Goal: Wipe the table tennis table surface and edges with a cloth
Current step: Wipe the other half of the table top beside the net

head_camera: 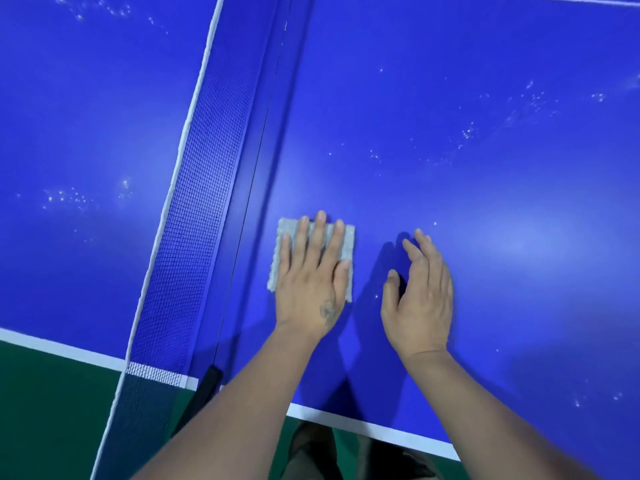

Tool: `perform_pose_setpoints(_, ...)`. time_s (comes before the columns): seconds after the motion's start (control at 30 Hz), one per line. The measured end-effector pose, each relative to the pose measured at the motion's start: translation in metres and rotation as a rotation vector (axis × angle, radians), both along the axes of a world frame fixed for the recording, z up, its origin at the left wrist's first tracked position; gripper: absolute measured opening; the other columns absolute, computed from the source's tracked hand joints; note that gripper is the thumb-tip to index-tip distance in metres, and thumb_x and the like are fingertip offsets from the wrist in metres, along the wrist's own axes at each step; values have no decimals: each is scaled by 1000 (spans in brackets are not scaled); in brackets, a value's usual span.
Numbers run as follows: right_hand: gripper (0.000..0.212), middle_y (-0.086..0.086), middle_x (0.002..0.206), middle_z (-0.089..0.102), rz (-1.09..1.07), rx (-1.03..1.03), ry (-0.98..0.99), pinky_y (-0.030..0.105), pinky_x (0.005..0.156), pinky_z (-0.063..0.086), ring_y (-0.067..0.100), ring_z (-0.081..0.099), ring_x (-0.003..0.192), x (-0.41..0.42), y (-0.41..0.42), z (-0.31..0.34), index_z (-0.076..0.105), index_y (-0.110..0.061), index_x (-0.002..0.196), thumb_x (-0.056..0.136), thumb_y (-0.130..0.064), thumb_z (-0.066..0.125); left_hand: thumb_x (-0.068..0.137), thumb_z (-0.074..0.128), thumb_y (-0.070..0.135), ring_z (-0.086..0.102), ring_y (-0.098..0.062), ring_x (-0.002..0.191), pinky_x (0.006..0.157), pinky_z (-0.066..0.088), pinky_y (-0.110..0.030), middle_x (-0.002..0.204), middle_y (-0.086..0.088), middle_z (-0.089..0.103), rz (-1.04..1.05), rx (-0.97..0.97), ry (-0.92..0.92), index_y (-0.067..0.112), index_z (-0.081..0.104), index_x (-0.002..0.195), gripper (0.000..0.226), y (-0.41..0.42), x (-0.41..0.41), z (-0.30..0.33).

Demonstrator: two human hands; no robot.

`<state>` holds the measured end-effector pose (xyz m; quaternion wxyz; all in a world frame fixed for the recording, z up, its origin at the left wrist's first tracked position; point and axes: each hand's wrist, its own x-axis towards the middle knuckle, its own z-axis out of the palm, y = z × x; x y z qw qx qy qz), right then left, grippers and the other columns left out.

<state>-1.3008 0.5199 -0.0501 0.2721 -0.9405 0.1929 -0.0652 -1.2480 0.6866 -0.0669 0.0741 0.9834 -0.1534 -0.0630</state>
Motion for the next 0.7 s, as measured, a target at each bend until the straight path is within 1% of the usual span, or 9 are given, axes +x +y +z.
perform_pose_setpoints(0.13,52,5,166,40,38,1,-31,47,125,33,27,38,153,37,-15,-2,50,-7,150,99,-7,61,115,24,44,1,-27,167,133,7,-56,181,-6,6,246,29,1,25,15,173,62,5,21,-2)
perform_pose_setpoints(0.27,54,6,166,39,48,-15,-45,47,125,34,27,37,154,64,-32,-7,47,-6,151,98,-8,60,113,17,46,6,-32,166,132,6,-58,180,-11,9,444,-25,-33,21,18,172,64,-26,83,-5)
perform_pose_setpoints(0.33,54,6,166,39,42,-22,-56,48,124,34,28,37,154,70,-39,-8,47,-5,151,98,-7,60,112,14,47,6,-35,166,132,2,-60,179,-14,10,492,-51,-42,19,18,172,66,-49,114,-6)
perform_pose_setpoints(0.43,54,8,165,41,34,-42,-72,51,123,35,31,39,153,72,-53,-11,48,-4,150,98,-4,60,112,9,47,0,-34,166,132,-1,-60,180,-12,6,394,-75,-38,20,13,173,67,-87,138,-8)
perform_pose_setpoints(0.53,53,10,164,41,8,-50,-73,53,123,35,32,39,152,72,-65,-13,48,-3,150,98,-3,59,115,14,45,2,-32,167,132,2,-58,180,-10,7,208,-95,-58,21,16,172,62,-114,136,-8)
perform_pose_setpoints(0.6,52,10,165,41,13,-60,-78,52,125,32,31,39,153,72,-69,-13,48,-3,150,99,-3,58,116,19,43,3,-31,167,133,5,-57,180,-8,10,76,-93,-72,21,18,172,60,-117,125,-8)
perform_pose_setpoints(0.7,55,10,165,41,44,-75,-83,48,130,26,27,36,155,75,-67,-13,47,-3,152,98,0,57,118,21,42,1,-29,167,133,8,-57,180,-7,9,-105,-61,-63,22,18,172,58,-98,102,-6)
